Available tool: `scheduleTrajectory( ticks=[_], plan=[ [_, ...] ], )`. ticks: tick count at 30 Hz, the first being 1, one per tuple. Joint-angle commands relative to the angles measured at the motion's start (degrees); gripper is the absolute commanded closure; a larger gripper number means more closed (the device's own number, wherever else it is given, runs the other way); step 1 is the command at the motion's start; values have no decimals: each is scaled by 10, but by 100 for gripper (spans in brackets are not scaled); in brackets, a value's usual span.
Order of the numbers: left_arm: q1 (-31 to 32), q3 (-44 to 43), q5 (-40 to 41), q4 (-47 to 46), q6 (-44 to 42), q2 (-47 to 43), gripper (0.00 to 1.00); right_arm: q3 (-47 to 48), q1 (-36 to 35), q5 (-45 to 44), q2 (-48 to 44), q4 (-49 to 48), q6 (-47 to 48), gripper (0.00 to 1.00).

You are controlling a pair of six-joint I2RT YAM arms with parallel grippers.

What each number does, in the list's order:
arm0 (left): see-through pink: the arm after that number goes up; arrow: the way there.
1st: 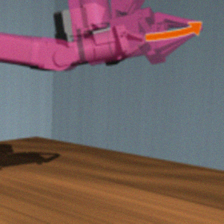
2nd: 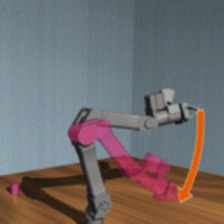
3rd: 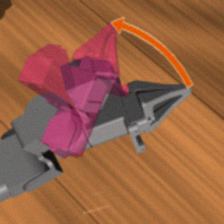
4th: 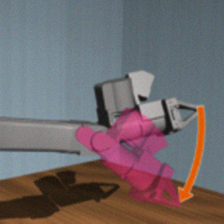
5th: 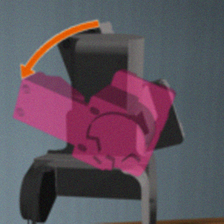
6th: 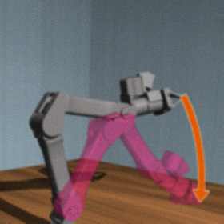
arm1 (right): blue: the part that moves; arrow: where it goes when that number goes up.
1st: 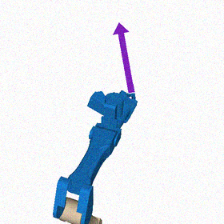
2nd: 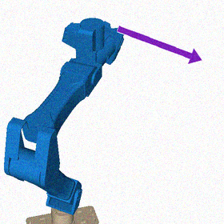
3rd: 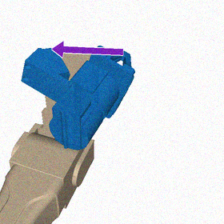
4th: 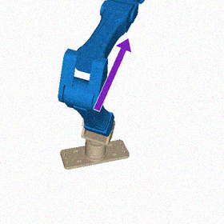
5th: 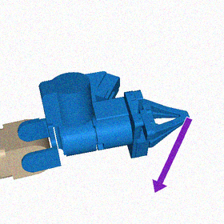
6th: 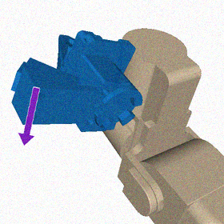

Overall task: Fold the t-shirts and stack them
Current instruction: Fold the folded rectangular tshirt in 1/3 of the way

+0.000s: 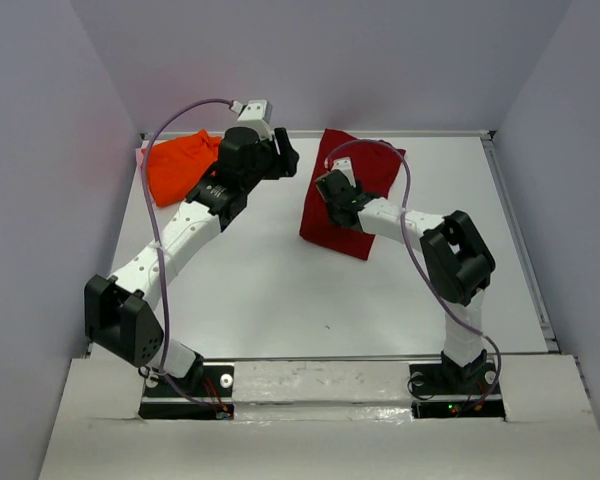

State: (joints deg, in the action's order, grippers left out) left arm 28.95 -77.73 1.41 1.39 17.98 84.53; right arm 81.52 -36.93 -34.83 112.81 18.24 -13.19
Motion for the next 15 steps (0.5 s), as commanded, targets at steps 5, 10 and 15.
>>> scheduleTrajectory(
  ticks=[5, 10, 15],
  plan=[
    [-14, 73, 2, -45, -15, -53, 34, 108, 7, 4, 73, -30, 29, 42],
    [-25, 73, 4, -40, -20, -64, 34, 174, 33, -14, 115, -29, 46, 42],
    [-30, 76, -6, -40, -13, -68, 33, 218, 45, -13, 137, -25, 61, 42]
  ],
)
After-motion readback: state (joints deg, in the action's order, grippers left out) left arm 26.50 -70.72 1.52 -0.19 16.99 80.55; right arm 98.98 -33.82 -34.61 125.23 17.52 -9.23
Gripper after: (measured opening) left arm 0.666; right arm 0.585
